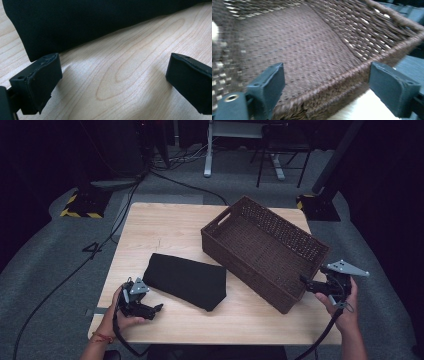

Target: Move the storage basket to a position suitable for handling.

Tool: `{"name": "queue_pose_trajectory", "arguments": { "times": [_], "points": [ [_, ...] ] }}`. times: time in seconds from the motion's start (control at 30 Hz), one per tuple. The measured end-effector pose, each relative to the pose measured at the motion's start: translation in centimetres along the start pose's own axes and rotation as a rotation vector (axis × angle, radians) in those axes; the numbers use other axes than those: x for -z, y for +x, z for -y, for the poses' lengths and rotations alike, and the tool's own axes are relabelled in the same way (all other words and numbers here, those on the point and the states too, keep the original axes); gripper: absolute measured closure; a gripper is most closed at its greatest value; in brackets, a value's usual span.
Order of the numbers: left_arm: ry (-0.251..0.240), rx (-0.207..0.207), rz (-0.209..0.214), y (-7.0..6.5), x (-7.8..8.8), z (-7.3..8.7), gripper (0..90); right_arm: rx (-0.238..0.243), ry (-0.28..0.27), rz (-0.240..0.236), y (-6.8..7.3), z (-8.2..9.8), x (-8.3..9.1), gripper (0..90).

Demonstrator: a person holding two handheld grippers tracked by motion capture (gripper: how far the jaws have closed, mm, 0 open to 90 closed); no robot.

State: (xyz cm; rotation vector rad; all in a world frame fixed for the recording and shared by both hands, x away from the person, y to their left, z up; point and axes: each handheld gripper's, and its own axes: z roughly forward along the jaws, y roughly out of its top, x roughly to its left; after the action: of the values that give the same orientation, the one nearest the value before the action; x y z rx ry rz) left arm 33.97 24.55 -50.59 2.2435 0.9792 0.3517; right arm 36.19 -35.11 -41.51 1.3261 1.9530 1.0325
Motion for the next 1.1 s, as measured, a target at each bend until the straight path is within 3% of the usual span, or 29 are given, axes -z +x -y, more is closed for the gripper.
{"name": "queue_pose_trajectory", "arguments": {
  "times": [0.03,0.07,0.13,0.3,0.47,0.63,0.97,1.03,1.1],
  "points": [
    [0.0,0.0,0.0,0.0,0.0,0.0,0.8,0.0,0.0,0.0,0.0,0.0,0.0,12.0],
    [0.0,0.0,0.0,0.0,0.0,0.0,0.8,-0.011,0.044,0.04,0.1,-0.2,-0.6,9.9],
    [0.0,0.0,-0.001,0.0,0.0,0.0,0.8,0.002,0.08,0.061,0.3,-0.4,-1.4,8.7],
    [0.0,0.0,0.0,0.0,0.0,0.0,0.8,0.036,0.103,0.095,0.7,-0.9,-2.5,7.1],
    [0.0,0.001,-0.001,0.0,0.0,0.0,0.8,0.002,0.082,0.048,0.2,-1.0,-3.3,9.6],
    [-0.002,-0.008,0.004,-0.2,-0.2,-0.2,0.8,0.013,0.09,0.017,-0.1,-1.9,-4.5,11.1],
    [0.0,-0.025,0.01,-0.5,-0.4,-0.5,0.8,0.123,0.15,-0.052,0.3,-5.4,-8.8,13.5],
    [-0.001,-0.02,0.015,-0.6,-0.5,-0.5,0.8,0.127,0.15,-0.057,0.3,-5.6,-9.2,14.4],
    [-0.001,-0.025,0.015,-0.6,-0.5,-0.6,0.8,0.155,0.16,-0.054,0.1,-6.7,-10.5,19.1]
  ]
}}
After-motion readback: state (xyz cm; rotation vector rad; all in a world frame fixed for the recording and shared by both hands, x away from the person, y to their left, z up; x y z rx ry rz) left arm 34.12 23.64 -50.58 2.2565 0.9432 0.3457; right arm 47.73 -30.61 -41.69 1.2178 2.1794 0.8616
